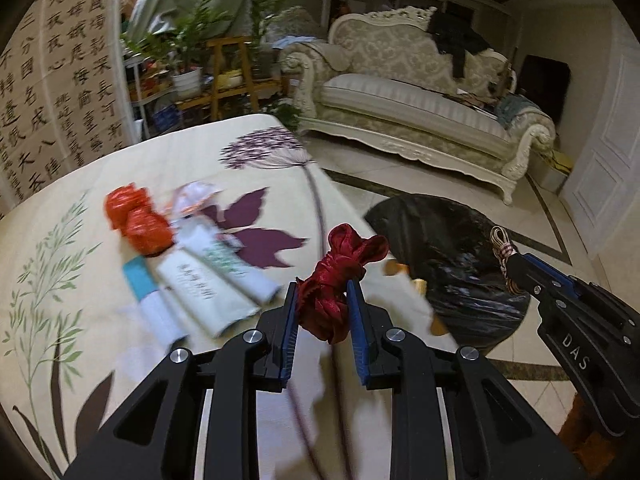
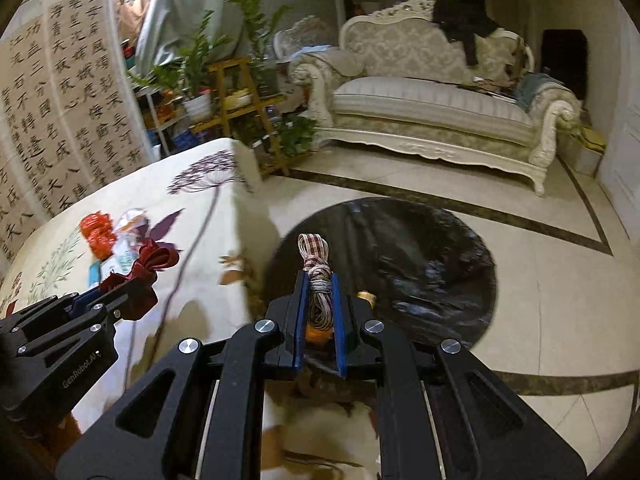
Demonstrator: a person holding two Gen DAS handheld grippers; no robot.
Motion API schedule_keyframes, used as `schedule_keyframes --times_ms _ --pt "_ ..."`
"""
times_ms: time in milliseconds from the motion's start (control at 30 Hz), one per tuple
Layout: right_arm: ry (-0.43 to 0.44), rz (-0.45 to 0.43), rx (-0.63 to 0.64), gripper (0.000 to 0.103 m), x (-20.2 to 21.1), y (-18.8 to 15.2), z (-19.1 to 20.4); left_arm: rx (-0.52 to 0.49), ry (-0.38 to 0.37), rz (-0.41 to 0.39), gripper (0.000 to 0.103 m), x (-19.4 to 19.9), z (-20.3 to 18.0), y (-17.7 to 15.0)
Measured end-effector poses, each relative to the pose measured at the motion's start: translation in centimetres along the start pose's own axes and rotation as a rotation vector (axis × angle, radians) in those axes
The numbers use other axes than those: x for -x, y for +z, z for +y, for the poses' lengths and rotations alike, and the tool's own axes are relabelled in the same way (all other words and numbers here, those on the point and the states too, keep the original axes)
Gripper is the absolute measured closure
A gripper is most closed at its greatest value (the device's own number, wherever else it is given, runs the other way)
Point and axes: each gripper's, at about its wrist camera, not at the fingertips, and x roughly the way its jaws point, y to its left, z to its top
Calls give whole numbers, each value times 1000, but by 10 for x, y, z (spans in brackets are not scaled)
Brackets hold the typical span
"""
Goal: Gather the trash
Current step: 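Carry both items over the bin and open both tools to drop them, then move both tools back over the table toward the pen and white tubes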
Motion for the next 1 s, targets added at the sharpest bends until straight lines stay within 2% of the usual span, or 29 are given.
schedule_keyframes --times_ms 267,800,833,900,933,1000 --pt "-37 -7 -33 91 -2 0 -24 -60 -25 11 78 -16 -29 7" --pt "-52 4 -72 91 -29 8 -44 -129 -25 28 78 -53 -67 27" --pt "-50 8 -74 90 -31 8 -46 -128 -22 28 76 -56 -68 27" --pt "-45 15 -83 85 -35 9 -48 -119 -16 29 65 -58 -67 28" --pt "-47 15 -85 76 -35 9 -49 -112 -15 32 56 -59 -66 29" --pt "-57 12 -89 73 -37 9 -51 -98 -19 37 51 -60 -64 29"
